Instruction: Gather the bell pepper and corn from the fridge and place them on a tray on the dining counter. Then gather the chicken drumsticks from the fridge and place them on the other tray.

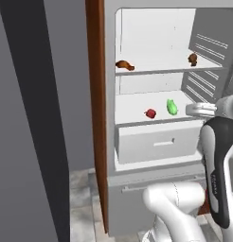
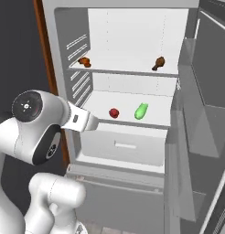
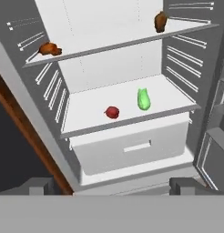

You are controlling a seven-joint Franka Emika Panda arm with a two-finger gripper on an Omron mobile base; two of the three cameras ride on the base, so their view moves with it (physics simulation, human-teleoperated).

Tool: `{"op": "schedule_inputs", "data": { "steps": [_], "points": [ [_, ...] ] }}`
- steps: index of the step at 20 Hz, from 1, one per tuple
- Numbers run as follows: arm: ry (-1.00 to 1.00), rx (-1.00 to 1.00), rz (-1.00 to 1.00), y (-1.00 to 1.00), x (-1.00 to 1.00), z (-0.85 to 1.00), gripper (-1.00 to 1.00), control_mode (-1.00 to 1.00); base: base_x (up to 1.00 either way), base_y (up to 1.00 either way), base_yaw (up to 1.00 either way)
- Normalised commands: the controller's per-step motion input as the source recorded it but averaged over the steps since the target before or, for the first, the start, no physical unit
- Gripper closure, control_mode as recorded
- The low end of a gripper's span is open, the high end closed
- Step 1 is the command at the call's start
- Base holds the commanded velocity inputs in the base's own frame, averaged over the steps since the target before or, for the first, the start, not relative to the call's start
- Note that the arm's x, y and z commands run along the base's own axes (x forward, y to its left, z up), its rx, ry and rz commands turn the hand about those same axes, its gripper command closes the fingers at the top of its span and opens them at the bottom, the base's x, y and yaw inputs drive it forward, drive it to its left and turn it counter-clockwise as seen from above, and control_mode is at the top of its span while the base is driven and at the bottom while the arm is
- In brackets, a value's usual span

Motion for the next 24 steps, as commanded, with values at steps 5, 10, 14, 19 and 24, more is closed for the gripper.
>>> {"op": "schedule_inputs", "data": {
  "steps": [5,10,14,19,24],
  "points": [
    [0.00,0.00,0.00,0.00,0.00,0.00,-1.00,1.00,0.98,-0.28,0.00],
    [0.00,0.00,0.00,0.00,0.00,0.00,-1.00,1.00,0.92,-0.25,0.01],
    [0.00,0.00,0.00,0.00,0.00,0.00,-1.00,1.00,0.69,-0.22,0.03],
    [0.00,0.00,0.00,0.00,0.00,0.00,-1.00,1.00,0.22,-0.02,0.01],
    [0.00,0.00,0.00,0.00,0.00,0.00,-1.00,1.00,0.09,-0.03,0.01]
  ]
}}
